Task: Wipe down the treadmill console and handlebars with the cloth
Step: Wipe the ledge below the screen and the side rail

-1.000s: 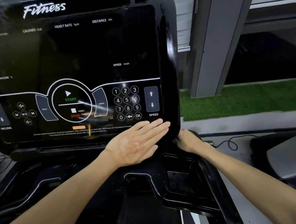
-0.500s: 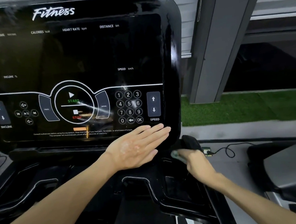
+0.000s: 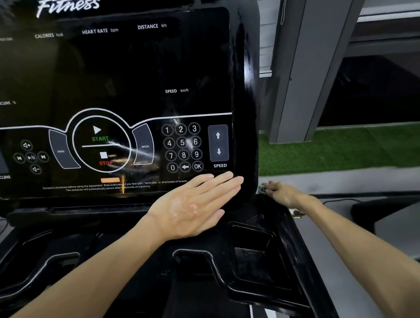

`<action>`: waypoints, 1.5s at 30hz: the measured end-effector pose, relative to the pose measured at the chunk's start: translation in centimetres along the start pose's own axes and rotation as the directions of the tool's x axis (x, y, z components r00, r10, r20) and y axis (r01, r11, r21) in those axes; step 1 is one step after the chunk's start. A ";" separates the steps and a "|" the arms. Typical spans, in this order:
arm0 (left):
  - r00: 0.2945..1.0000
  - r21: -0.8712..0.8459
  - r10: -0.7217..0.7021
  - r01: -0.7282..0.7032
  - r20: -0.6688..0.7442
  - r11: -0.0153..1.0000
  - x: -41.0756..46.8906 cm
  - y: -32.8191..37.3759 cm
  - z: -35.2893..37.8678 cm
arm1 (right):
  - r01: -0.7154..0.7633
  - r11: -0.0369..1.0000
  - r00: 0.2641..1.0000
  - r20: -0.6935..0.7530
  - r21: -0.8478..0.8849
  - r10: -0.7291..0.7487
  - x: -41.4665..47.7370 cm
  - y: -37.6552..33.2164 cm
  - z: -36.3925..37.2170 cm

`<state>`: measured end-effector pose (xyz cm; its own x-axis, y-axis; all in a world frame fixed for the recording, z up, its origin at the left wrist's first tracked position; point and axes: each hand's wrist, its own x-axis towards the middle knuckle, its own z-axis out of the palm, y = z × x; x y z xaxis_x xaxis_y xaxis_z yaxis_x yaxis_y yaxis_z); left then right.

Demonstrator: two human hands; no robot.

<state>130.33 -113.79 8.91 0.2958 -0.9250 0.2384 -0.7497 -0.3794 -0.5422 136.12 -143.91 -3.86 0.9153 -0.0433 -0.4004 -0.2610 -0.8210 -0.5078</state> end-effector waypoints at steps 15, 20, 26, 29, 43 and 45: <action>1.000 -0.013 -0.008 0.008 -0.030 1.000 0.1 0.2 -0.1 | 0.320 0.890 0.887 -0.226 -0.324 -0.402 -11.1 2.9 5.3; 1.000 -0.022 -0.011 0.010 -0.030 1.000 0.0 0.1 -0.1 | 0.247 0.926 0.899 -0.288 -0.285 -0.329 -12.4 2.7 6.0; 0.999 -0.023 -0.006 0.005 -0.038 1.000 -0.1 0.1 0.0 | 0.081 0.987 0.969 -0.222 -0.141 -0.112 -5.1 1.0 2.9; 0.999 -0.022 -0.006 0.005 -0.036 1.000 -0.1 0.1 0.0 | 0.058 0.984 0.963 -0.251 -0.168 -0.099 -4.1 0.9 3.2; 0.999 -0.025 0.003 -0.004 -0.047 1.000 -0.1 0.1 0.0 | 0.057 0.898 0.927 -0.311 -0.436 -0.210 -14.4 1.9 6.3; 0.999 -0.019 0.005 -0.006 -0.052 1.000 0.0 0.0 0.0 | 0.053 0.896 0.916 -0.335 -0.442 -0.220 -11.9 0.9 5.1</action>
<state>130.36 -113.74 8.87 0.2607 -0.9249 0.2768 -0.7630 -0.3731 -0.5279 123.45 -141.18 -3.47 0.9988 -0.0499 0.0002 -0.0494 -0.9890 -0.1392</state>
